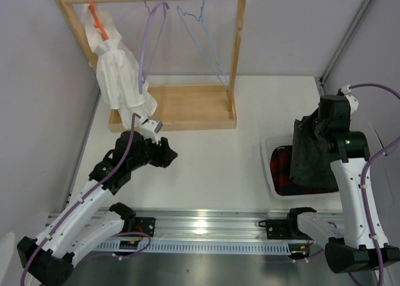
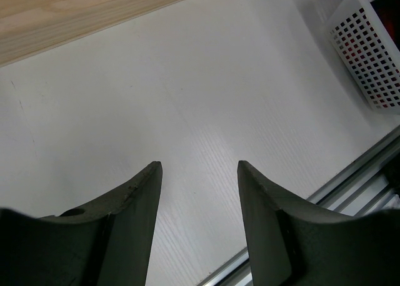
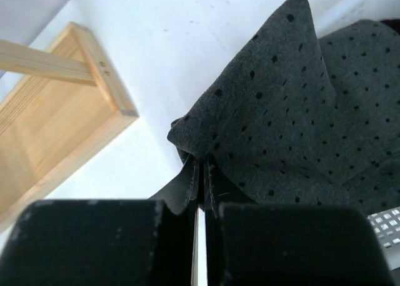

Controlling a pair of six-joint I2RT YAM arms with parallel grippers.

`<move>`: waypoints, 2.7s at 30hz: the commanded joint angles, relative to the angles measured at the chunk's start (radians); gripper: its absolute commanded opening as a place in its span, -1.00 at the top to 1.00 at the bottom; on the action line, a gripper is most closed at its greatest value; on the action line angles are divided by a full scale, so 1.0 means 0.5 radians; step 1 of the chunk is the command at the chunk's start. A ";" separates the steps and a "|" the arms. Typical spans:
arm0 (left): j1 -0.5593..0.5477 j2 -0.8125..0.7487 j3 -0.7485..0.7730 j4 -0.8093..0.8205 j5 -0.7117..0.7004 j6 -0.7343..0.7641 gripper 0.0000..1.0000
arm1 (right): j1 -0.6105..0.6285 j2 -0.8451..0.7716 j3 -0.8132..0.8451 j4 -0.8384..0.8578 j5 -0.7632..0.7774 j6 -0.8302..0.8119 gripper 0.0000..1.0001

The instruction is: Place the skirt on the hanger

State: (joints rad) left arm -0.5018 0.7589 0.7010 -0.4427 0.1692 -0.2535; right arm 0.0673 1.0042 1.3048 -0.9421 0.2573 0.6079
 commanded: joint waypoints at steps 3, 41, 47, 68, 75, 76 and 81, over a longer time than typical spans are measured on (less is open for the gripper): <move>-0.015 -0.021 -0.003 0.069 0.039 0.007 -0.14 | 0.239 0.099 0.311 0.010 0.034 -0.038 1.00; -0.012 -0.242 0.243 -0.262 -0.470 -0.171 -0.26 | 1.869 1.698 1.010 0.415 0.127 0.027 -0.41; -0.012 -0.153 0.233 -0.231 -0.424 -0.220 -0.27 | 1.804 1.465 0.861 0.405 0.191 0.030 -0.59; -0.619 1.344 0.730 0.229 -0.887 -0.205 -0.28 | 1.132 1.023 -0.152 0.663 -0.097 0.067 -0.33; -0.693 1.716 1.098 0.079 -0.943 -0.061 -0.27 | 1.123 1.106 -0.318 0.700 -0.064 0.024 -0.33; -0.693 1.731 1.098 0.103 -0.943 -0.051 -0.27 | 1.120 1.109 -0.370 0.724 -0.082 0.009 -0.33; -0.693 1.884 1.138 0.112 -1.010 0.010 -0.28 | 1.126 1.243 -0.370 0.770 -0.058 -0.019 -0.31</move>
State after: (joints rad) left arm -0.8444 1.6627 1.2232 -0.3843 -0.2855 -0.2955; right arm 0.6315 1.5894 1.1107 -0.6029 0.2176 0.6247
